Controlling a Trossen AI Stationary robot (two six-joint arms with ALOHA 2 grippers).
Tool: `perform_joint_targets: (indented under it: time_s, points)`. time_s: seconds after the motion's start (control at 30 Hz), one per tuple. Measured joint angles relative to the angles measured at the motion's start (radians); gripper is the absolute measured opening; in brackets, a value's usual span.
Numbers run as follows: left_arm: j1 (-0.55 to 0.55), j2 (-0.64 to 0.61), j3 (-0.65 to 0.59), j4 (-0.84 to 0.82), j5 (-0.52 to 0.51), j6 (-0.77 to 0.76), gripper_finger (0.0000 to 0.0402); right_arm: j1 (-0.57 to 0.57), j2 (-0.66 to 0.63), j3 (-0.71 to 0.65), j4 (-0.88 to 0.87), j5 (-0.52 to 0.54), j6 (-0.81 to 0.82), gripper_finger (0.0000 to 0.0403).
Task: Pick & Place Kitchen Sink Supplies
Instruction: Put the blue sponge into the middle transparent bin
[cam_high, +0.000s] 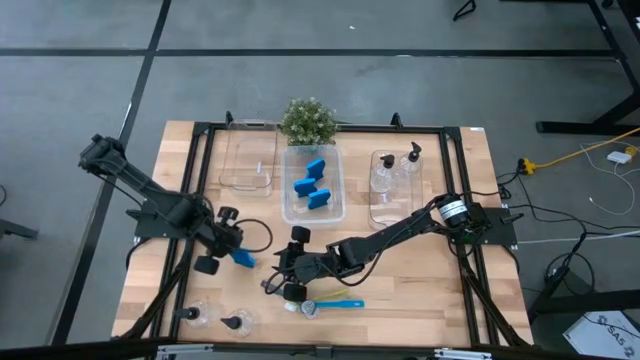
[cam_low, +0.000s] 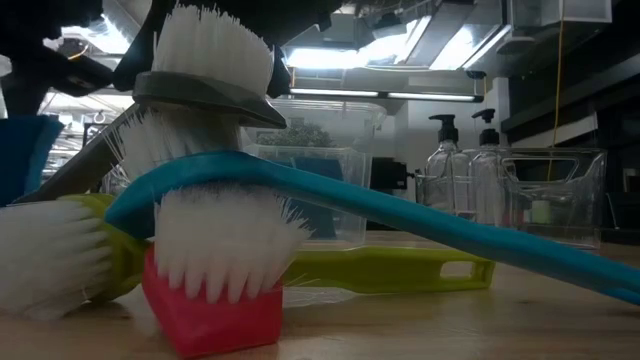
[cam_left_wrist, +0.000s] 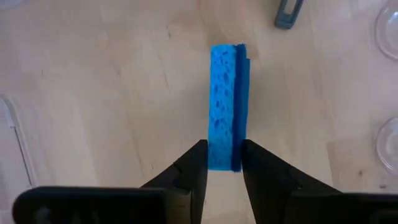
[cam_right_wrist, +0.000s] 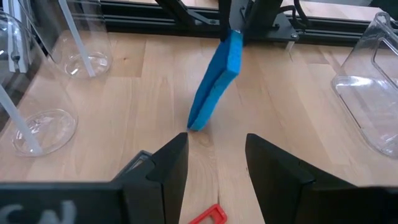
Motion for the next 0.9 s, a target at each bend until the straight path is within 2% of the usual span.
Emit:
perform_joint_targets:
  time_s: [0.37,0.67,0.9]
  points:
    - [0.0,0.048,0.0,0.026,0.005,-0.051,0.0086,0.0,0.0,0.0,0.0,0.0,0.0,0.0159]
    - [0.001,0.056,0.0,0.12,0.0,-0.063,0.0011,0.0,0.0,0.0,0.011,-0.025,0.0,0.0159]
    - [0.003,0.056,0.014,0.232,-0.056,-0.007,0.0007,-0.003,0.0,0.0,0.03,-0.037,0.01,0.0159]
